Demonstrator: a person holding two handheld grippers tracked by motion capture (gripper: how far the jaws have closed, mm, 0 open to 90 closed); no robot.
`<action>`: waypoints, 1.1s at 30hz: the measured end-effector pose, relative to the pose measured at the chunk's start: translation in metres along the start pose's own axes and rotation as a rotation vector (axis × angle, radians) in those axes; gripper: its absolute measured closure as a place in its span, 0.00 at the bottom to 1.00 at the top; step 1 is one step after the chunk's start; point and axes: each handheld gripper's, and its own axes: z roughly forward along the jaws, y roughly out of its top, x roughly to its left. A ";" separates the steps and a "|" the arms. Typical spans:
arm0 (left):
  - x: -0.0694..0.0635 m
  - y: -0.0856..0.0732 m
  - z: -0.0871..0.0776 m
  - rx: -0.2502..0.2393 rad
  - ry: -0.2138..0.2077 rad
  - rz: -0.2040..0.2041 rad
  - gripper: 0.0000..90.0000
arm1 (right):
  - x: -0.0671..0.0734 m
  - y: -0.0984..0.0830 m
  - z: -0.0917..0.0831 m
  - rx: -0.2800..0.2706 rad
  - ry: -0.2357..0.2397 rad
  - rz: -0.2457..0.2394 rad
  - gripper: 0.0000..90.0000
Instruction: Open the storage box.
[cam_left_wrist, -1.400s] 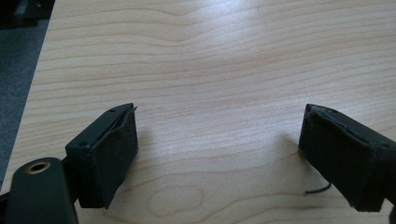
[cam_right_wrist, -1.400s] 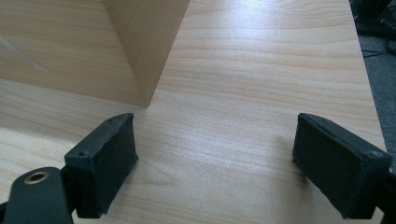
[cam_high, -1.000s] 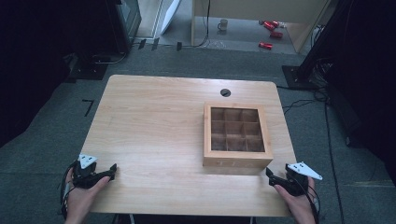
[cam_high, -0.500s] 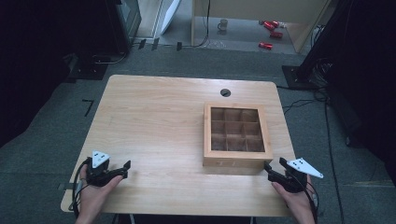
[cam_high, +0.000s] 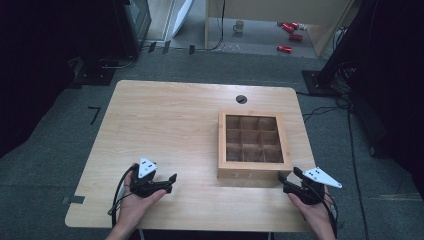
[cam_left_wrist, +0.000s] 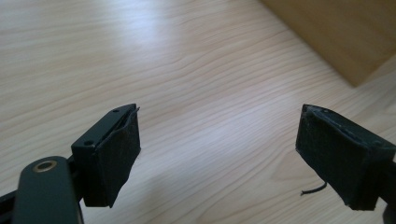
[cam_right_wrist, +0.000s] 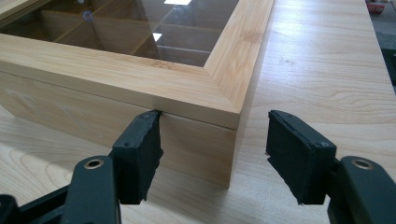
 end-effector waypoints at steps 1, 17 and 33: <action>-0.008 0.005 0.004 -0.006 -0.013 0.013 0.16 | 0.001 0.000 0.000 -0.001 0.002 -0.002 0.40; -0.055 0.026 0.030 -0.024 -0.123 0.087 0.17 | 0.000 0.000 0.001 -0.003 0.023 -0.004 0.42; -0.106 0.037 0.050 -0.046 -0.255 0.155 0.43 | 0.001 -0.003 -0.001 -0.006 0.037 0.000 0.49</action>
